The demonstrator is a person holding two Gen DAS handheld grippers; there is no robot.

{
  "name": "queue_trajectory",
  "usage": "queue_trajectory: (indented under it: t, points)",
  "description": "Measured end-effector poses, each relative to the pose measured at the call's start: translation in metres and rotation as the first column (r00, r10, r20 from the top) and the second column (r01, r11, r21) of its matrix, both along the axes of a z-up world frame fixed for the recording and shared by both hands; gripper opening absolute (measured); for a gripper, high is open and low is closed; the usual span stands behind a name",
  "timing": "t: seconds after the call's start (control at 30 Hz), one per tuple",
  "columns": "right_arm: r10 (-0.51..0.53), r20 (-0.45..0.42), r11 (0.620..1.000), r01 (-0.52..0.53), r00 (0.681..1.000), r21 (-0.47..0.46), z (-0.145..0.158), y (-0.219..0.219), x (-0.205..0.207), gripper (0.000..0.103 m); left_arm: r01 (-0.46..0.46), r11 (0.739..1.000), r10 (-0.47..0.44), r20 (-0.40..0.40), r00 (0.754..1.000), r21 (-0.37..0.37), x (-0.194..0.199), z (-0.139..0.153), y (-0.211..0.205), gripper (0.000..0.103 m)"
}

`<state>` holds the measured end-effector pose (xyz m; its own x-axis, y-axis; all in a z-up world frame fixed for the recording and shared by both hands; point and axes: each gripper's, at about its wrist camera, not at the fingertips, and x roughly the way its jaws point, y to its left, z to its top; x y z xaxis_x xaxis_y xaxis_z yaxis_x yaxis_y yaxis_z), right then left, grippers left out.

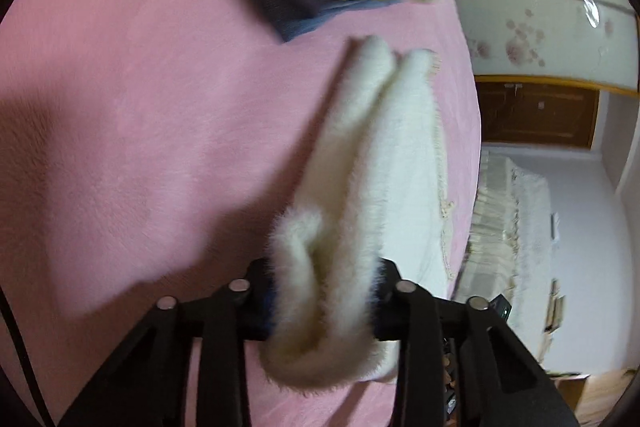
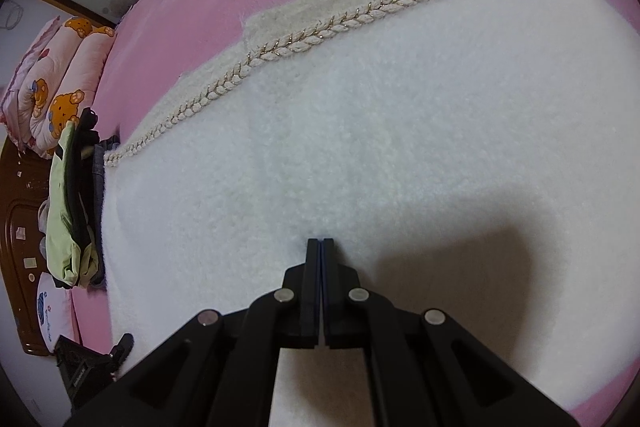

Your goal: Fold large clothes

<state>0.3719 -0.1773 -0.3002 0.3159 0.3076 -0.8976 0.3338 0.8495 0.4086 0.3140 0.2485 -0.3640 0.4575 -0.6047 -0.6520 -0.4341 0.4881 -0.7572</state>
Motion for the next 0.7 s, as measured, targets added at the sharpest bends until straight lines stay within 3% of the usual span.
queue_trajectory:
  t: [0.3,0.5,0.6,0.7]
  points:
    - [0.087,0.057,0.994,-0.090,0.995,0.055,-0.003,-0.011,-0.004,0.000,0.019,0.997,-0.037,0.238,0.971,0.079,-0.009,0.107,-0.057,0.022]
    - [0.207,0.080,0.974,-0.213,0.975,0.074,-0.001,-0.020,-0.003,0.000,0.033,0.990,-0.079,0.345,0.935,0.139,-0.023,0.171,-0.133,0.022]
    - [0.244,0.085,0.959,-0.253,0.966,0.126,-0.004,-0.030,0.000,0.000,0.055,0.990,-0.100,0.377,0.921,0.129,-0.027,0.191,-0.172,0.022]
    - [0.265,0.091,0.939,-0.279,0.960,0.200,-0.010,-0.046,0.003,0.000,0.108,0.978,-0.172,0.396,0.902,0.177,-0.032,0.206,-0.222,0.022]
